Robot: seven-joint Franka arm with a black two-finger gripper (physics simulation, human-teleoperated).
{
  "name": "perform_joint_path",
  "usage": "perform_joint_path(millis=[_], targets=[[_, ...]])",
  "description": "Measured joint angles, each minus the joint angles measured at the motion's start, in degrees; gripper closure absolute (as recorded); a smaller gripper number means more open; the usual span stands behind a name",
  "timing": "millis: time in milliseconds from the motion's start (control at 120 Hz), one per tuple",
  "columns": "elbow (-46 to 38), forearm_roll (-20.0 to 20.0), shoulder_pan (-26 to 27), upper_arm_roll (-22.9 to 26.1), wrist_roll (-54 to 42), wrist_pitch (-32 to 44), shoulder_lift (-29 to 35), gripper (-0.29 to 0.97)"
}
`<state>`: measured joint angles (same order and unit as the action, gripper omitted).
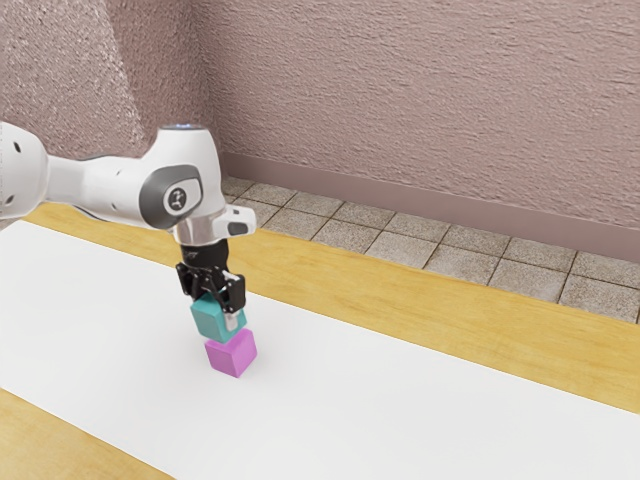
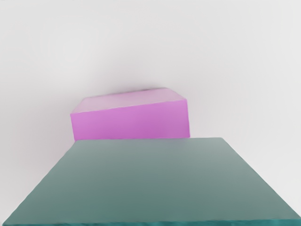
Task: Pick up the blue block with one arm, and put the blue block on the pink block with one arm
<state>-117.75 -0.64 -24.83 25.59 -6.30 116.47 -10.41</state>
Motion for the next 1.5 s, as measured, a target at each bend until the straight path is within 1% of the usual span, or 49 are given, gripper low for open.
perform_joint_path(millis=[817, 858, 950, 1042, 1250, 1367, 1500], targets=[[-0.3, 0.1, 0.0, -0.1, 0.7, 2.0, -1.2, 0.30], [-0.4, 0.1, 0.0, -0.1, 0.7, 2.1, -1.2, 0.29], [-0.4, 0.0, 0.0, -0.1, 0.7, 2.2, -1.2, 0.19], [-0.4, 0.0, 0.0, -0.1, 0.6, 2.3, -1.2, 0.12], [0.5, 0.0, 0.0, 0.2, 0.5, 2.1, 1.1, 0.05], [3.4, -0.1, 0.0, 0.4, 0.4, -0.3, 4.0, 0.03], [11.2, -0.6, -0.5, 1.3, 0.2, -6.9, 8.9, 0.01]])
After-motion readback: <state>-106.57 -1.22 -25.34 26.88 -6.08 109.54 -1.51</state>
